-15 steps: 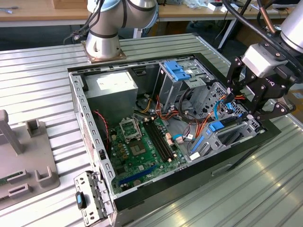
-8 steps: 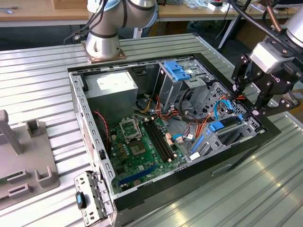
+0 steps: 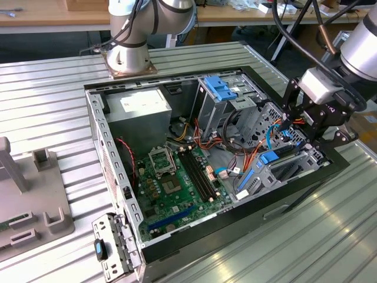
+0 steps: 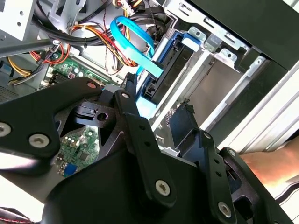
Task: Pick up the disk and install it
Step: 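Insert the disk into the insertion slot, then insert the first disk wire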
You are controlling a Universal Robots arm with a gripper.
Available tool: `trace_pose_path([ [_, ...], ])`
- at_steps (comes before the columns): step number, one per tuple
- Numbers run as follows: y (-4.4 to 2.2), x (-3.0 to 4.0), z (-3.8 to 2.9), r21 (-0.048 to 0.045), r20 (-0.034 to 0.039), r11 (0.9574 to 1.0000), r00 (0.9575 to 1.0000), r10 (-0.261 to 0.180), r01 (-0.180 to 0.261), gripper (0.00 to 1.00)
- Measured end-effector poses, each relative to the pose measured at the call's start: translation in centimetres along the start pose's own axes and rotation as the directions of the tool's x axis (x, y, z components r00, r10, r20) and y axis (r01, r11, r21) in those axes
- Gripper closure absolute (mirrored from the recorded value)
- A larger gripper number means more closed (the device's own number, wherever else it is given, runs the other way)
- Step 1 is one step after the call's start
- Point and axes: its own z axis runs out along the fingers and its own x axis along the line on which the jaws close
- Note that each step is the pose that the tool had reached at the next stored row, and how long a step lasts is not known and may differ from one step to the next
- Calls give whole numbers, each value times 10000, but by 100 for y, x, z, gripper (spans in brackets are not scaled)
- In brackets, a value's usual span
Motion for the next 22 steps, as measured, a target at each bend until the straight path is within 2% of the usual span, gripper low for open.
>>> trace_pose_path([
  [14,-1,-1,21,0,1,10000,10000,-1,1,45],
  [22,-80,-84,29,-4,0,10000,10000,-55,55,45],
])
